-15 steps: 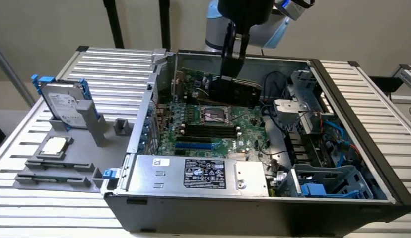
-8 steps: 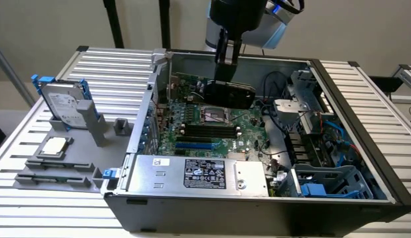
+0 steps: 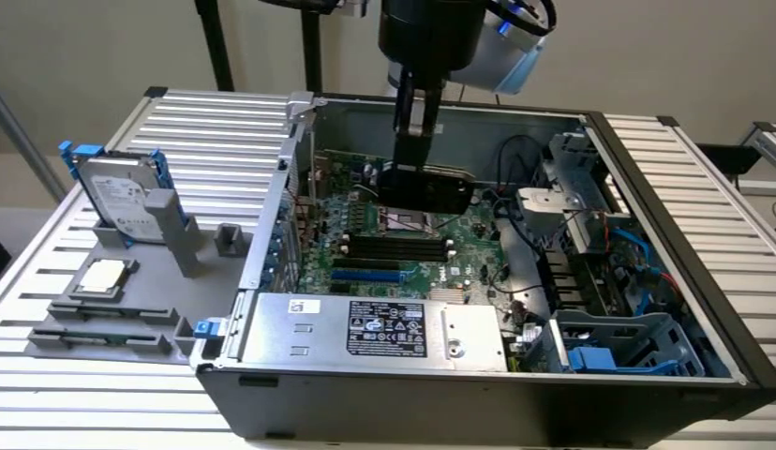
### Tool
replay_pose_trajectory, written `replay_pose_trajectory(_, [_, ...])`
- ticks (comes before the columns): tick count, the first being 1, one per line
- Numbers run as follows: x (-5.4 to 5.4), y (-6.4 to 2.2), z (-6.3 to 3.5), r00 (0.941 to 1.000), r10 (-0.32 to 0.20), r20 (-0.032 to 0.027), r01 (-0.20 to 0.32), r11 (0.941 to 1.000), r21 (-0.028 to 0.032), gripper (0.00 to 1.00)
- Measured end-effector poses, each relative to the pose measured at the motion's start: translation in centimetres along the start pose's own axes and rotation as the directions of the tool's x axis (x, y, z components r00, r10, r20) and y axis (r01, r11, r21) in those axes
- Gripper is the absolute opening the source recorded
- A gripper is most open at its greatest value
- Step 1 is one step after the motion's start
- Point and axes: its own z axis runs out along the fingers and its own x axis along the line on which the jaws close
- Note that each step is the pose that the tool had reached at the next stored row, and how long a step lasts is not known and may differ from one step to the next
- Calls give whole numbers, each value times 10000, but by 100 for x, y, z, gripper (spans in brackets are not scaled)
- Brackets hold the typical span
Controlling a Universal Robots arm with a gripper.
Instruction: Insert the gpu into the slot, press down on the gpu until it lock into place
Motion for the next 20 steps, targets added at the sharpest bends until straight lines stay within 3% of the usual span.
replay_pose_trajectory(6, [30, 39, 56, 9997, -224, 111, 222, 9995, 202, 27])
replay_pose_trajectory(9, [39, 60, 93, 9994, -295, 174, 291, 9992, 265, 27])
replay_pose_trajectory(11, [41, 77, 126, 9993, -303, 203, 297, 9991, 287, 27])
replay_pose_trajectory(20, [43, 88, 282, 9992, -351, 209, 345, 9990, 287, 27])
